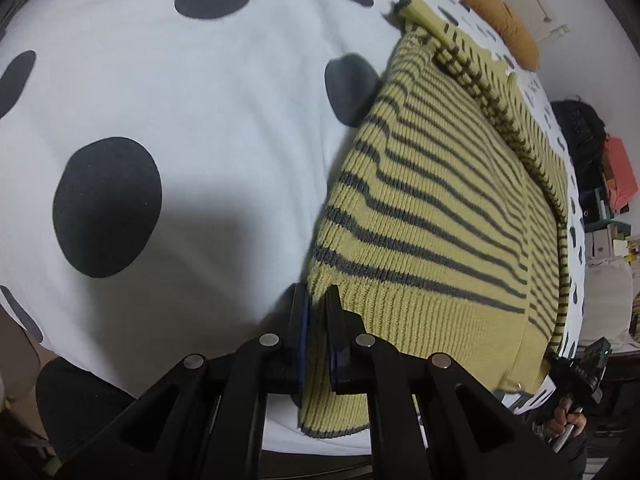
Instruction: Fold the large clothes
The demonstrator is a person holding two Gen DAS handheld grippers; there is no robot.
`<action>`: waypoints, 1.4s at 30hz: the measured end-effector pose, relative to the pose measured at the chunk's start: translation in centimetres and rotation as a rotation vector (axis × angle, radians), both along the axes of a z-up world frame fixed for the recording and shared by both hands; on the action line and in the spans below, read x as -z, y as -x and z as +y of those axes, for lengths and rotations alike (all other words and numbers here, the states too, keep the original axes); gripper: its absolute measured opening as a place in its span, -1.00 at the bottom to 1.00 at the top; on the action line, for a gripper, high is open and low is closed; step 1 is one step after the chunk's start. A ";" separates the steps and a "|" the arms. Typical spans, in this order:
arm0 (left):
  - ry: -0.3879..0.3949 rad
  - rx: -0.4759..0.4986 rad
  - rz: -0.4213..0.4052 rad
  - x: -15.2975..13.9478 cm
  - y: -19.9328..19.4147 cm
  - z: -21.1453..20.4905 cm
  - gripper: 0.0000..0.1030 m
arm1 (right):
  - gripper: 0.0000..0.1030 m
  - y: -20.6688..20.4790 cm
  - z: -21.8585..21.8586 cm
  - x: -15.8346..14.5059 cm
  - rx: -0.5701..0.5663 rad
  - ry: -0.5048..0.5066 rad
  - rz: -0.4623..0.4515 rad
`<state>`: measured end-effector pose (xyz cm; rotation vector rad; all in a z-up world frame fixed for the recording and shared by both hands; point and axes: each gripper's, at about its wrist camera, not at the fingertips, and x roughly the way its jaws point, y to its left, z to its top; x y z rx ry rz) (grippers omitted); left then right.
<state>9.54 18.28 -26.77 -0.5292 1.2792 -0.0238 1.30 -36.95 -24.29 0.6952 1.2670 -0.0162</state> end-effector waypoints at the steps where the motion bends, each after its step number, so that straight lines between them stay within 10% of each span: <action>1: 0.022 -0.008 -0.014 -0.4 0.2 0.0 -0.75 | -0.75 0.1 0.0 -0.4 0.024 -0.013 -0.013; 5: 0.038 0.030 -0.046 -1.0 1.3 -0.3 0.22 | -0.16 0.9 1.0 -1.6 -0.066 0.015 -0.009; 13: 0.078 0.105 -0.057 0.0 1.7 -2.5 0.57 | -0.11 2.5 3.2 0.7 -0.093 -0.048 -0.006; 15: 0.053 0.146 -0.061 -0.2 1.4 -3.9 0.43 | -0.49 2.1 3.8 0.4 -0.090 -0.042 -0.025; 16: 0.015 0.159 -0.052 -0.2 1.1 -4.6 -0.12 | -0.76 2.1 4.0 0.2 -0.093 -0.062 -0.029; 17: -0.032 0.168 -0.022 0.0 0.8 -5.2 -0.60 | -0.77 1.9 4.3 0.0 -0.095 -0.062 -0.026; 19: -0.010 0.147 -0.018 -0.2 0.7 -4.9 -0.76 | -0.80 2.0 4.5 -0.5 -0.113 -0.039 -0.037; 31: 0.202 0.058 -0.167 -7.6 -4.0 -1.3 -0.84 | -0.82 -2.1 2.0 -7.2 -0.034 -0.230 -0.235; 42: 0.107 0.047 -0.280 -13.3 -29.4 -1.9 -0.85 | -0.82 -22.4 1.0 -11.3 -0.014 -0.106 -0.397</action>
